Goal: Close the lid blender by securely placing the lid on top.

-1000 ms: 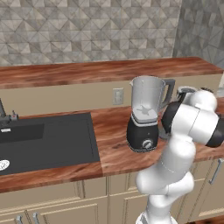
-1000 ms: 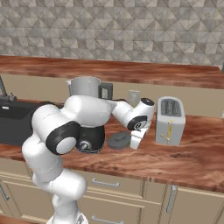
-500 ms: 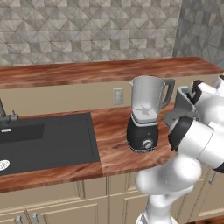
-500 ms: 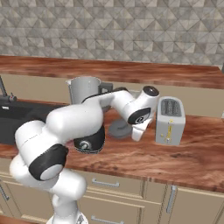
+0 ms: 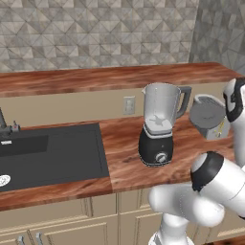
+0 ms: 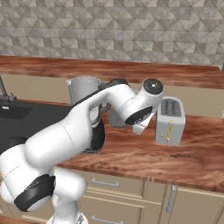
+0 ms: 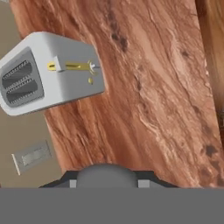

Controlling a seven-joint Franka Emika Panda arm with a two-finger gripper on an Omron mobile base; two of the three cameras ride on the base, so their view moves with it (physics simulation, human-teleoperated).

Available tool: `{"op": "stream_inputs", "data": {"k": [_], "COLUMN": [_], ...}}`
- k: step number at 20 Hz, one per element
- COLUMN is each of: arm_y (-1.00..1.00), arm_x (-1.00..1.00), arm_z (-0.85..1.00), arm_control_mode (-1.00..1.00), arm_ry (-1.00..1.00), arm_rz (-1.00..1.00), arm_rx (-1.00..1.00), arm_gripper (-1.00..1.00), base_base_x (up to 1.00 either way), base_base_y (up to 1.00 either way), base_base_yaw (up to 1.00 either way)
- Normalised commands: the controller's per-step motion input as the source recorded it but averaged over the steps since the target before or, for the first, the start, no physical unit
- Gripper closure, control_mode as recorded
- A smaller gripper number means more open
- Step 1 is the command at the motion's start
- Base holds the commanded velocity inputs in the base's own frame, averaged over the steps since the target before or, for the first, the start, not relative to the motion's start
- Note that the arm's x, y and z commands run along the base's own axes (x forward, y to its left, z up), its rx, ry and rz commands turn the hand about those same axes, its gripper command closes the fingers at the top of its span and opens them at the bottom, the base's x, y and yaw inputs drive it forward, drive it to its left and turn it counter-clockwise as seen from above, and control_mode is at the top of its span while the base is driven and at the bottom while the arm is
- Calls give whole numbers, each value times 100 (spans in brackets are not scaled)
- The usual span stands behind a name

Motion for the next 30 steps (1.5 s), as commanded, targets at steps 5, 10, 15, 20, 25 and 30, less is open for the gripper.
{"op": "stream_inputs", "data": {"k": [5, 10, 15, 20, 25, 30], "arm_y": [2, 14, 29, 33, 0, 22], "arm_x": [-2, 3, 1, 2, -40, 13], "arm_z": [97, 85, 58, 31, 16, 22], "arm_control_mode": [-100, -100, -100, -100, -100, -100], "arm_ry": [-11, -7, -11, -12, -16, -4], "arm_rz": [0, 0, 2, 8, 4, 4], "arm_rx": [0, 0, 0, 0, 0, 0], "arm_gripper": [100, 100, 100, 100, 100, 100], "base_base_x": [0, 0, 0, 0, 0, 0], "base_base_y": [0, 0, 0, 0, 0, 0], "base_base_yaw": [0, 0, 0, 0, 0, 0]}}
